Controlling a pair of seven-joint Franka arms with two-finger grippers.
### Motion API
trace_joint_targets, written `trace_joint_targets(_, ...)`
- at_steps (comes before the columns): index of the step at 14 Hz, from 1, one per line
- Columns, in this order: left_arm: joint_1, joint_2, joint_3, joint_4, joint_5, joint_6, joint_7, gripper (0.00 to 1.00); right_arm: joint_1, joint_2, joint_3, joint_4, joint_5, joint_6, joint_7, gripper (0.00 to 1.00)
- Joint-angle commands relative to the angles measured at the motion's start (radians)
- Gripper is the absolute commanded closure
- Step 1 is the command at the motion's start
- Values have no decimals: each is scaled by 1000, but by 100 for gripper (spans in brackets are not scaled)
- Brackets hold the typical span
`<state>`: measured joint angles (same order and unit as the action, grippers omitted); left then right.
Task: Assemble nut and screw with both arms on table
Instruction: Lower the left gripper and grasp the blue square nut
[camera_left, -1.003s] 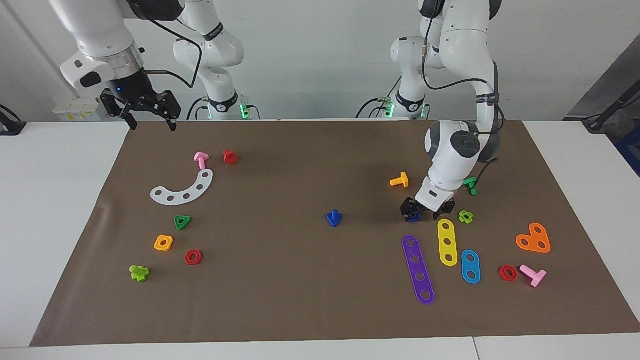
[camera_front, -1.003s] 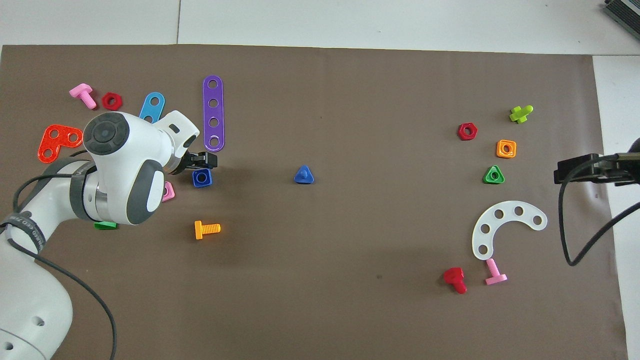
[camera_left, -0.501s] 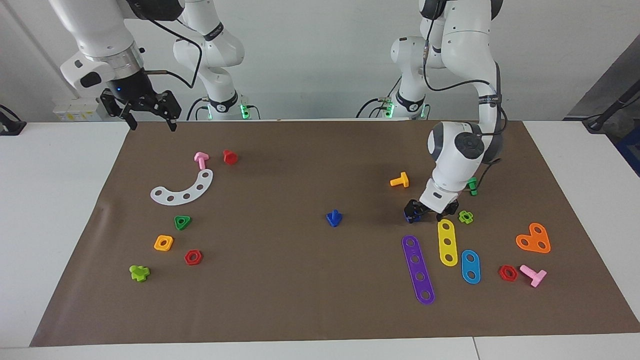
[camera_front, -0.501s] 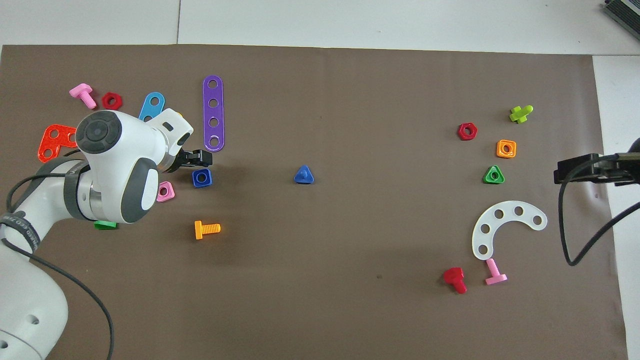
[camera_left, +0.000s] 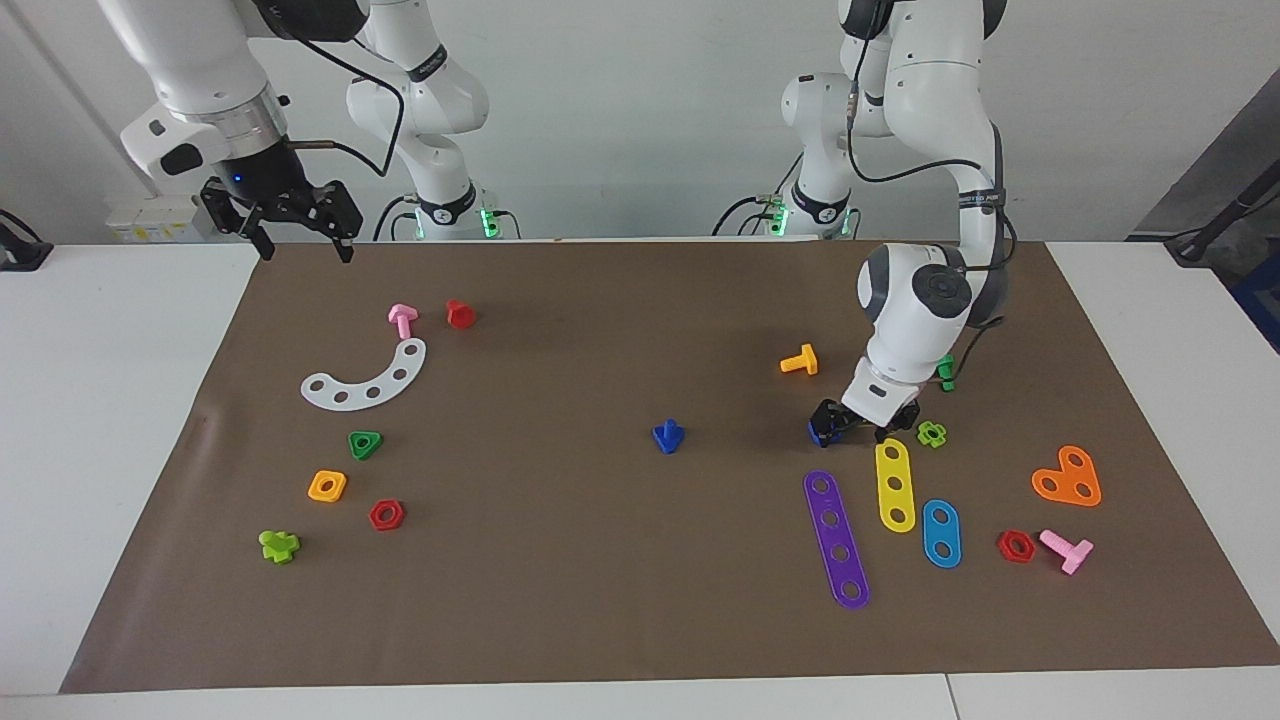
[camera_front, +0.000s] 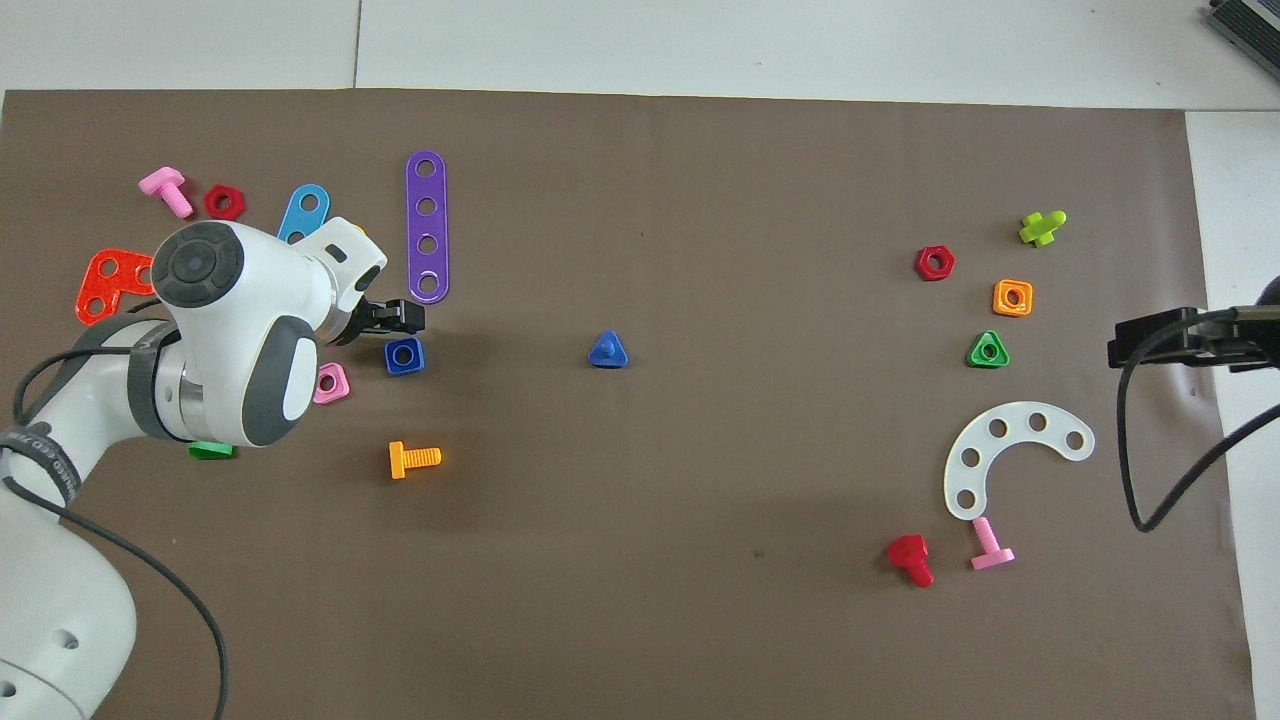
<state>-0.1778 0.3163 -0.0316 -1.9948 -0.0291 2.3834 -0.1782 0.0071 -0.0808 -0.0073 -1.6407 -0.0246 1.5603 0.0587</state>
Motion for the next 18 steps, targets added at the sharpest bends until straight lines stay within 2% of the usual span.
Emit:
trace_joint_targets(1, -3, 9, -2, 4, -5, -1, -10, 0, -6, -13, 3, -4, 2, -13, -19, 0)
trace_joint_targets(11, -26, 26, -1, 5, -5, -3, -29, 0, -6, -13, 3, -4, 2, -13, -19, 0)
trace_joint_targets(18, -32, 18, -5, 4, -5, -72, -43, 1, -6, -13, 3, -4, 2, -13, -19, 0)
